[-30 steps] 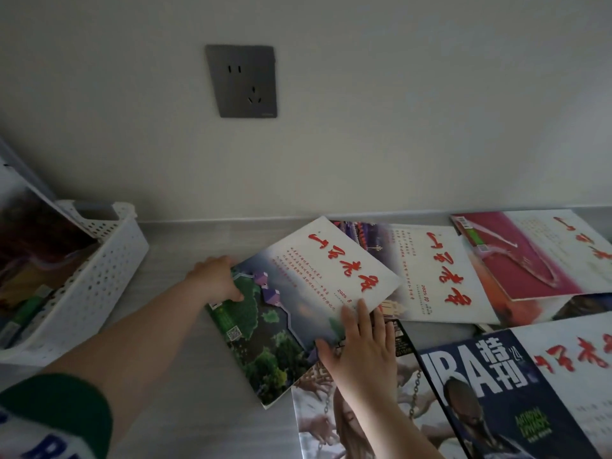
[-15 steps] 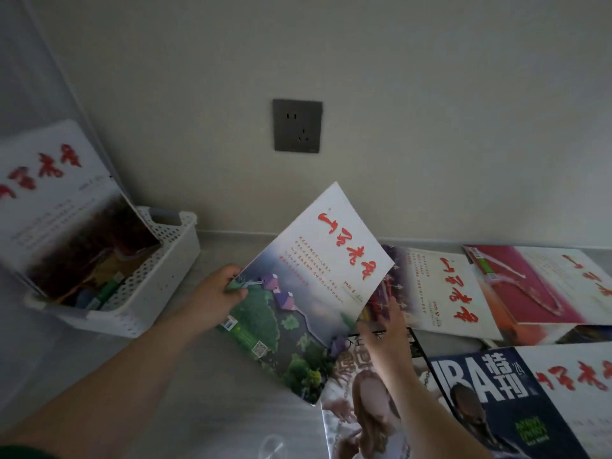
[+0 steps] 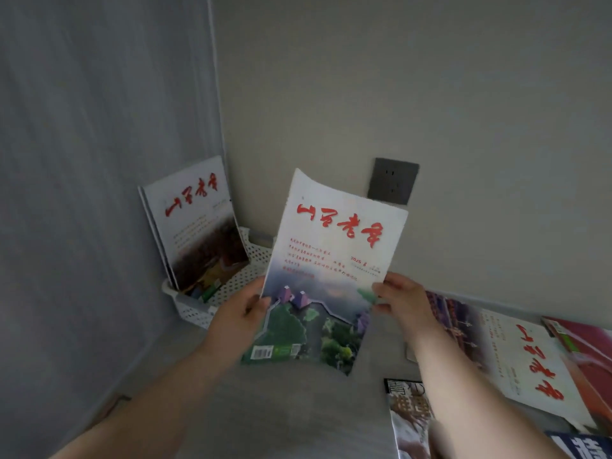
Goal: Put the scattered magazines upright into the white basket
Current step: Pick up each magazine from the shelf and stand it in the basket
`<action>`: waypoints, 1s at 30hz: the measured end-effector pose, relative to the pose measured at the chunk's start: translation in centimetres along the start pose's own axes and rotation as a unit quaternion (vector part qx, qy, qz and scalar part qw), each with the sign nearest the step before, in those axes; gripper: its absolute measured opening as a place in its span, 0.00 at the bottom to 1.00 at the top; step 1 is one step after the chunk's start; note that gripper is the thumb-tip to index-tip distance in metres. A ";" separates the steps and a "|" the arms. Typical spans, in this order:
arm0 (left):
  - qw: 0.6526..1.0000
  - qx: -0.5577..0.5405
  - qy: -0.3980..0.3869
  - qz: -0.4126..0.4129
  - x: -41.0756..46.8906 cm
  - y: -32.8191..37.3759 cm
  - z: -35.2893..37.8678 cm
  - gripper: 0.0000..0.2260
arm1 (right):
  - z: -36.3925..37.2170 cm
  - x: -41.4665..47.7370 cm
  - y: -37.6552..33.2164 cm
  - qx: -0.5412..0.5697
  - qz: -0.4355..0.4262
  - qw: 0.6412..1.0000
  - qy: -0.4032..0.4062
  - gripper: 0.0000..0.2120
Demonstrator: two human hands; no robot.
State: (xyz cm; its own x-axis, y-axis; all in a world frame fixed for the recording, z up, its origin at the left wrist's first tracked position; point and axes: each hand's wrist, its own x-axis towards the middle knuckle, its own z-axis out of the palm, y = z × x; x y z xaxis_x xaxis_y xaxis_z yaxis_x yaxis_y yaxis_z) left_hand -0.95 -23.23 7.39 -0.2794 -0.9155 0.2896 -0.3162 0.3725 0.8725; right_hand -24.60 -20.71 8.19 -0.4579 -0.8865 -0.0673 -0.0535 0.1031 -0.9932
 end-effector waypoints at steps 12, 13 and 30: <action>0.968 -0.048 0.236 -0.074 5.0 -4.1 -9.4 0.11 | 13.2 4.4 -8.8 0.069 -0.149 0.986 0.037 0.11; 0.964 -0.040 0.248 -0.081 5.3 -4.7 -9.5 0.11 | 14.1 4.9 -9.1 0.067 -0.157 0.984 0.042 0.11; 0.952 0.169 0.204 -0.154 6.2 -11.9 -9.6 0.09 | 22.6 12.8 -4.5 -0.058 -0.089 0.994 0.003 0.11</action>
State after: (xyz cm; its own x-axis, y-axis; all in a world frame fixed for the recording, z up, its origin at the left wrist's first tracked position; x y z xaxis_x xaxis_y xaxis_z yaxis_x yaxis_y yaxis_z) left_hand 9.80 -34.80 2.57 0.2267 -0.9464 0.2300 -0.6197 0.0420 0.7837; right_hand -10.15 -42.69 9.64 -0.4364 -0.8930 0.1097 -0.2362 -0.0040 -0.9717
